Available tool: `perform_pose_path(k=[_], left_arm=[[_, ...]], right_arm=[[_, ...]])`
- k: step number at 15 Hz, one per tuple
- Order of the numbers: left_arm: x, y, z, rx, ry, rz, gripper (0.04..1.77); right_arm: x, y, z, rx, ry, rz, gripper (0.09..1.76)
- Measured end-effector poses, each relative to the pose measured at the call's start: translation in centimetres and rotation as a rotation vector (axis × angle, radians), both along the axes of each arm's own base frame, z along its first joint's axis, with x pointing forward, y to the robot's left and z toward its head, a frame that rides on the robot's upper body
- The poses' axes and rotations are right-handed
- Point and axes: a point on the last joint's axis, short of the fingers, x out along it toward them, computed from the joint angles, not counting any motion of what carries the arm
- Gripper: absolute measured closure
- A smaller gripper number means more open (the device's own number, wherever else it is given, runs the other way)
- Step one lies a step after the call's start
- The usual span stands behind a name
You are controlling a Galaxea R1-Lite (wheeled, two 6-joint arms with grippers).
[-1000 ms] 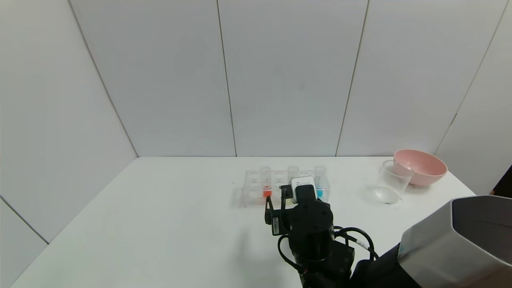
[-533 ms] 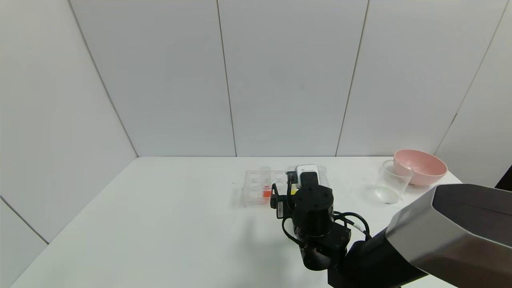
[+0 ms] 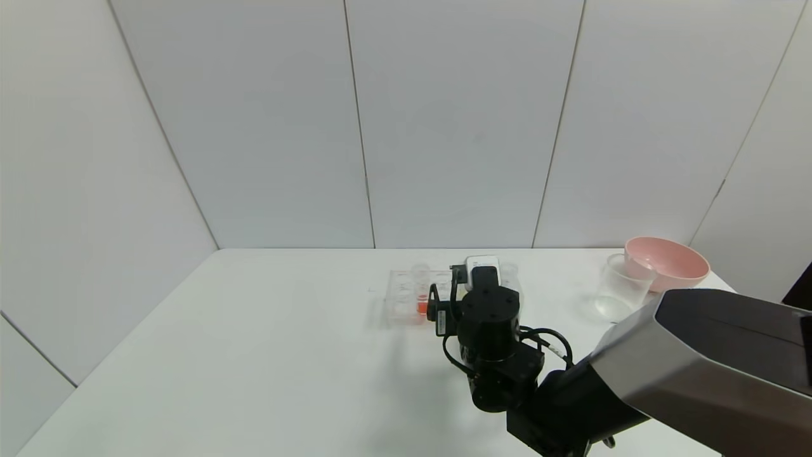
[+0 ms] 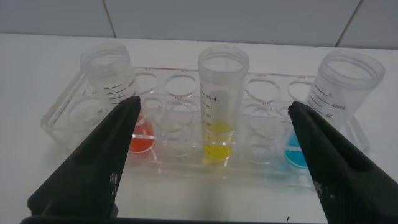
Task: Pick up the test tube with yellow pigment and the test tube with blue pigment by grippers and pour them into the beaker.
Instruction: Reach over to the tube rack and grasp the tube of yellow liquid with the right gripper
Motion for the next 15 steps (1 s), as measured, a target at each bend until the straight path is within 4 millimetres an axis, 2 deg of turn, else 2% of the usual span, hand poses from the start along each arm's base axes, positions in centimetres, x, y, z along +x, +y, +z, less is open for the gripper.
perform_pose_path(k=[8,15], left_arm=[[0.0,0.0,0.0,0.000,0.000,0.000,0.05],[0.0,0.0,0.0,0.000,0.000,0.000,0.05]], right_arm=[[2.4,-1.3,-0.7,0.010,-0.001,0.002,0.14],[3.2,-1.1,-1.4,0.013,0.000,0.010,0.14]])
